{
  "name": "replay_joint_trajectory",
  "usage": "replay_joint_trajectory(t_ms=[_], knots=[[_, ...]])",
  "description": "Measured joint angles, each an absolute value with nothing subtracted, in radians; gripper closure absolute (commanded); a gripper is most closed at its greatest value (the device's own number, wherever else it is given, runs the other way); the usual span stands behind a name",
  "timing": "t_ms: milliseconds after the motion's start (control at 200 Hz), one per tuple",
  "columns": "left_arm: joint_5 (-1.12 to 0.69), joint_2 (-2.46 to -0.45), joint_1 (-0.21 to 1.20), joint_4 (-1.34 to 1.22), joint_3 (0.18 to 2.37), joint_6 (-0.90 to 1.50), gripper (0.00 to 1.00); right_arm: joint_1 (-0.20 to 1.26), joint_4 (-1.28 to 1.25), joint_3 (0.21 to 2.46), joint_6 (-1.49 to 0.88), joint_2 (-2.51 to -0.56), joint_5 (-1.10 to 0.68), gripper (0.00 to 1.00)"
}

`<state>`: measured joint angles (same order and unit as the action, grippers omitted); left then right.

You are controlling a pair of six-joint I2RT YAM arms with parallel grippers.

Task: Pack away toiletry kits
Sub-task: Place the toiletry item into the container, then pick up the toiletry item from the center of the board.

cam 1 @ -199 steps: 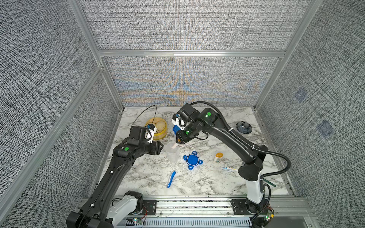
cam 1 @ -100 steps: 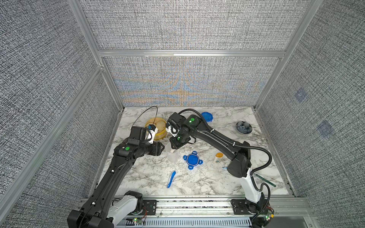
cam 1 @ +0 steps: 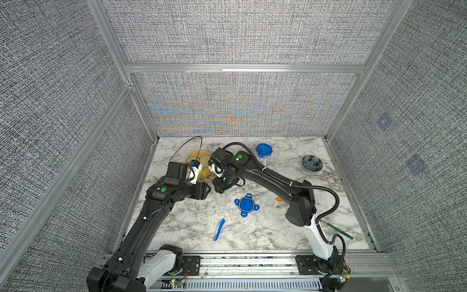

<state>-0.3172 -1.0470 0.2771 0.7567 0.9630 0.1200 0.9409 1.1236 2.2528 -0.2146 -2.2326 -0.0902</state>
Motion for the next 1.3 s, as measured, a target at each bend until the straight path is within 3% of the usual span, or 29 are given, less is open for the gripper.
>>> replay_joint_trajectory(t_ms=[360, 640, 821, 1026, 1301], knots=[[-0.346, -1.064, 0.277, 0.756, 0.965, 0.12, 0.33, 0.926, 1.118, 2.239, -0.207, -2.123, -0.09, 0.41], [-0.474, -1.151, 0.277, 0.751, 0.987, 0.084, 0.33, 0.748, 1.08, 1.728, -0.217, -1.683, -0.118, 0.29], [-0.533, -1.116, 0.281, 0.709, 0.973, 0.081, 0.33, 0.566, 1.085, 1.422, -0.226, -1.514, -0.14, 0.28], [-0.649, -1.019, 0.298, 0.606, 0.915, 0.083, 0.32, 0.484, 1.086, 1.295, -0.15, -1.44, -0.14, 0.35], [-0.707, -1.023, 0.299, 0.548, 0.904, 0.086, 0.33, 0.472, 1.033, 1.229, -0.01, -1.4, -0.146, 0.32]])
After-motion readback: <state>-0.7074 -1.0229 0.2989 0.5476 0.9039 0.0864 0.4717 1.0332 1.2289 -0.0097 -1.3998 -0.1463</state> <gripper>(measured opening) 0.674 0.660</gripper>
